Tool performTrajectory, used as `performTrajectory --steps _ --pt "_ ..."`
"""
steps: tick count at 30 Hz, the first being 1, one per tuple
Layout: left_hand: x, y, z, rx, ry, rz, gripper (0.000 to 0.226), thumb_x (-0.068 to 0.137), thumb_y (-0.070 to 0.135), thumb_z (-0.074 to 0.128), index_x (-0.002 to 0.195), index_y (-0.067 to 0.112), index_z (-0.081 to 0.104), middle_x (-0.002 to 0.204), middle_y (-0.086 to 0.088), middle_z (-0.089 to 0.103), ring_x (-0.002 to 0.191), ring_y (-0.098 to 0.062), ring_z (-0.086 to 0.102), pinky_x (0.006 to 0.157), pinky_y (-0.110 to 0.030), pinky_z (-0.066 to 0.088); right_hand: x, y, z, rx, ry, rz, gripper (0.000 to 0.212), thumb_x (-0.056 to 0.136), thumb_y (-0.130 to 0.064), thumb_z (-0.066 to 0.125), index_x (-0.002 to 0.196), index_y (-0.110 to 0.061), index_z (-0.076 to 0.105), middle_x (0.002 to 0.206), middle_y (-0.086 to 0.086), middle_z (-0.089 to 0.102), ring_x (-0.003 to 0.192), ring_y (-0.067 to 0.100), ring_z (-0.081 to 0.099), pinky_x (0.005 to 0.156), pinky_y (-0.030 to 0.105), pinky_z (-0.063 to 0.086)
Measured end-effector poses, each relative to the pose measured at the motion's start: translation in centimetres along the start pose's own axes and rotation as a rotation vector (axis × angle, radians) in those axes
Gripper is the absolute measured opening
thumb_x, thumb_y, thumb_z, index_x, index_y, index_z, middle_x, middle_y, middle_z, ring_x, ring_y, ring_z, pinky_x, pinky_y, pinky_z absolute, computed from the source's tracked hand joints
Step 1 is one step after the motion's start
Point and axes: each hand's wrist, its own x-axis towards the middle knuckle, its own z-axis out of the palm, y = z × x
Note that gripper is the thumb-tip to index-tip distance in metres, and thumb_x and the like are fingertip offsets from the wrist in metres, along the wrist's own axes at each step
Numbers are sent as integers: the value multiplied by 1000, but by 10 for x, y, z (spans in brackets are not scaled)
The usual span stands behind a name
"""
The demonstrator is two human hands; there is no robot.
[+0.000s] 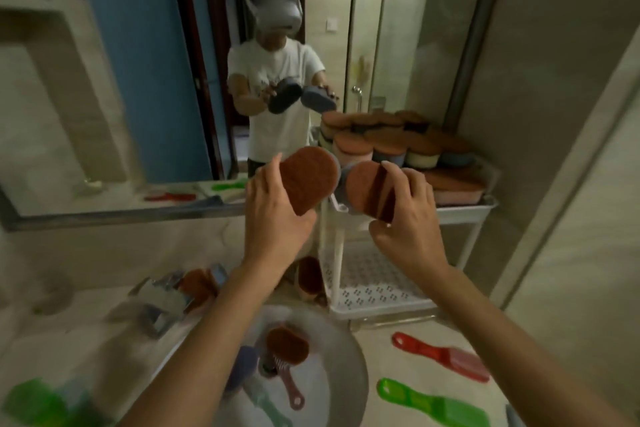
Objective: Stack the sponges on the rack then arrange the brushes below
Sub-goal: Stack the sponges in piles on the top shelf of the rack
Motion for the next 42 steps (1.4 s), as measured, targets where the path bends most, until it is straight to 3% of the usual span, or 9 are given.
performTrajectory --steps 4,10,16,30,34,38,42 --pt "27 27 6 4 -64 81 76 74 21 73 134 17 28 133 -8 42 121 -22 43 85 -24 35 35 31 -34 19 -28 24 80 74 -7 70 142 -17 29 142 10 33 132 28 29 111 44 32" --pt "52 57 35 134 -179 155 75 74 24 71 136 20 29 134 -4 34 122 -21 38 94 -32 38 82 93 -72 -129 -123 63 70 79 -12 66 141 -15 32 143 9 39 135 29 30 114 42 24" --pt "68 77 58 78 -277 96 74 74 22 69 138 19 33 131 -3 35 124 -23 35 94 -32 37 99 109 -76 -260 -392 63 62 84 -10 54 141 -23 32 146 7 36 136 32 27 113 49 21" --pt "77 95 81 216 -341 82 82 79 24 65 148 15 21 141 -3 32 134 -24 25 106 -35 33 104 131 -70 -230 -403 107 61 85 -11 55 140 -23 33 142 9 39 133 35 31 111 53 25" --pt "79 97 86 236 -362 84 83 80 24 65 148 15 19 142 -3 32 134 -24 24 107 -35 30 104 134 -65 -264 -481 112 63 87 -9 50 144 -23 27 146 9 35 135 35 29 111 54 26" --pt "82 99 91 267 -385 106 82 80 22 63 149 14 19 143 -3 31 135 -24 24 107 -34 29 105 137 -61 -248 -492 96 62 88 -6 47 145 -19 26 149 11 33 137 34 29 112 51 27" --pt "86 99 100 284 -423 113 81 79 23 63 148 17 20 142 -3 31 134 -23 25 108 -42 34 100 140 -57 -238 -454 66 62 89 -11 50 146 -18 25 150 11 31 140 32 25 113 46 24"
